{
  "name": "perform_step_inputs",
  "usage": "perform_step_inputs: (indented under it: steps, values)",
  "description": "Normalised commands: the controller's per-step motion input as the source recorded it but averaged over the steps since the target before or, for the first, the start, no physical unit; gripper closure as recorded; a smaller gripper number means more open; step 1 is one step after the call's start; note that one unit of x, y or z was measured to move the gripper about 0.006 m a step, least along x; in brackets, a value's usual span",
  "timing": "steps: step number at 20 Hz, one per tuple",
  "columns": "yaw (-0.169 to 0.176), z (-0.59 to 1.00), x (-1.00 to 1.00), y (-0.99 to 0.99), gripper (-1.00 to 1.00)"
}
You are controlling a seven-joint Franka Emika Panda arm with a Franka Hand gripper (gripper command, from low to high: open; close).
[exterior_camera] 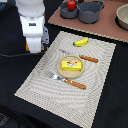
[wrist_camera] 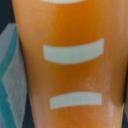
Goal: Interact with the objects in diverse but meaningful ways.
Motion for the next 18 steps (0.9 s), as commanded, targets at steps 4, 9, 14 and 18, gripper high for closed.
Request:
perform_step_inputs:
  steps: [4, 9, 14, 18]
  values:
    - [0.035, -0.24, -0.76, 0.03, 1.0]
    - [0.023, -0.13, -0.4, 0.0, 1.0]
    - [0.002, -0.11, -0.03, -0.05, -1.0]
    - [0.0, -0.09, 0.0, -0.04, -1.0]
